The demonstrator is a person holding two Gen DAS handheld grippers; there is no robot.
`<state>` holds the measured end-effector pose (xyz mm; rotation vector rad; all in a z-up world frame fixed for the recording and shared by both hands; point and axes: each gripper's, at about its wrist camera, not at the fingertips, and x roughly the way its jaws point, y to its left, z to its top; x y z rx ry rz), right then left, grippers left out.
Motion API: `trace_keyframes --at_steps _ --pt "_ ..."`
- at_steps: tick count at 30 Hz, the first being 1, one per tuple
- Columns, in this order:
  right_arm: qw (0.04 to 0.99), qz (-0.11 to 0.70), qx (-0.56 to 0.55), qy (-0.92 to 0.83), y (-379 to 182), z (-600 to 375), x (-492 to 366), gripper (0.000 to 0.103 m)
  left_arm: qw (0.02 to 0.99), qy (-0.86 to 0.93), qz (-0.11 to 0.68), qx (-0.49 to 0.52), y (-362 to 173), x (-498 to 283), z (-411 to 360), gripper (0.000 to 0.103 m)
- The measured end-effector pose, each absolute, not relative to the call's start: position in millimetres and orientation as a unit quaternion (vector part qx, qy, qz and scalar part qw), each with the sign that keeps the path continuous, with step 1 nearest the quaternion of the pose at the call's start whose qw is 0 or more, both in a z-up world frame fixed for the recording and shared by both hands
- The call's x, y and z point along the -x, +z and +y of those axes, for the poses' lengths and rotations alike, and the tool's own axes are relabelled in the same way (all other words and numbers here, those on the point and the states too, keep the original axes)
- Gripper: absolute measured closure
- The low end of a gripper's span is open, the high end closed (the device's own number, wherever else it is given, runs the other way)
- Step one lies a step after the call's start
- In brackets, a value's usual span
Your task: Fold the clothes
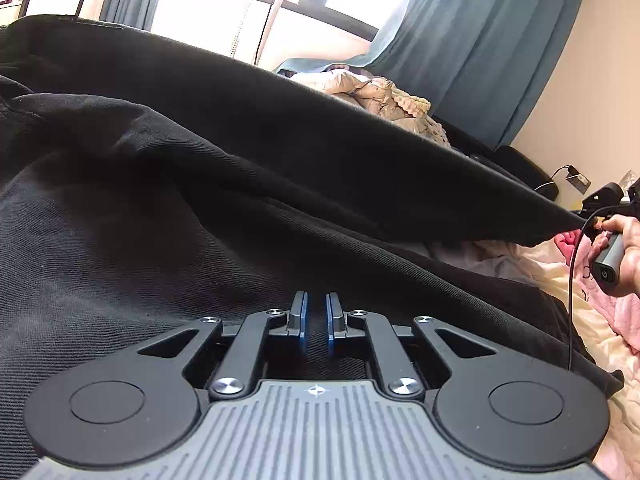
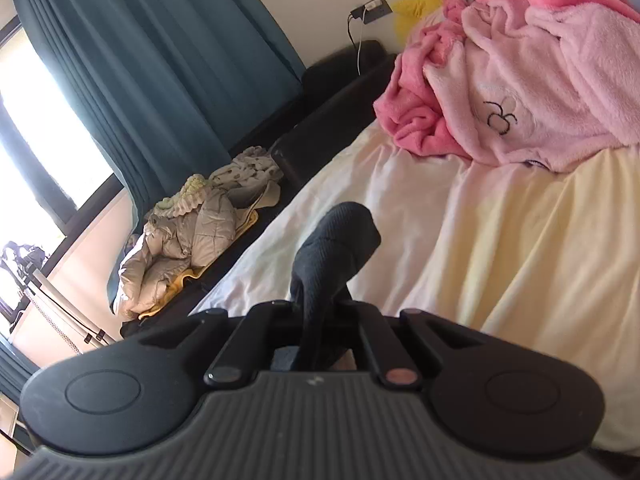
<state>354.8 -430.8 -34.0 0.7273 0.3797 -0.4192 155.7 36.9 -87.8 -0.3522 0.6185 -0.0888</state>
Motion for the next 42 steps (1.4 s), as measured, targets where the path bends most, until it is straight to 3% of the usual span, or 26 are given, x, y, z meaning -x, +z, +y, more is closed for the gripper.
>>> trace_keyframes --at_steps 9,14,18,20,23,33,42 --pt "0.886 0.174 -0.389 -0.184 7.6 -394.6 -278.6 0.1 0.939 -0.034 0.291 0.18 -80.8 -141.4 43.5 0.092" --pt "0.863 0.21 -0.403 -0.22 16.7 -401.8 -336.6 0.097 0.938 -0.036 0.295 0.179 -82.4 -143.6 44.8 0.092" --pt "0.868 0.235 -0.371 -0.232 -0.6 -413.1 -408.3 0.07 0.937 -0.033 0.298 0.177 -85.5 -147.1 46.0 0.092" --pt "0.873 0.232 -0.359 -0.234 -8.6 -417.1 -418.7 0.068 0.937 -0.032 0.3 0.176 -87.1 -148.9 46.6 0.092" --pt "0.879 0.222 -0.351 -0.232 -28.1 -423.0 -408.7 0.055 0.935 -0.034 0.304 0.18 -90.3 -151.9 47.8 0.092" --pt "0.818 0.294 -0.455 -0.194 -90.9 -407.3 -338.2 0.053 0.934 -0.043 0.304 0.182 -84.7 -149.6 48.0 0.092" --pt "0.821 0.284 -0.463 -0.178 -106.5 -383.9 -340.0 0.053 0.933 -0.042 0.305 0.187 -83.7 -149.8 48.8 0.092"
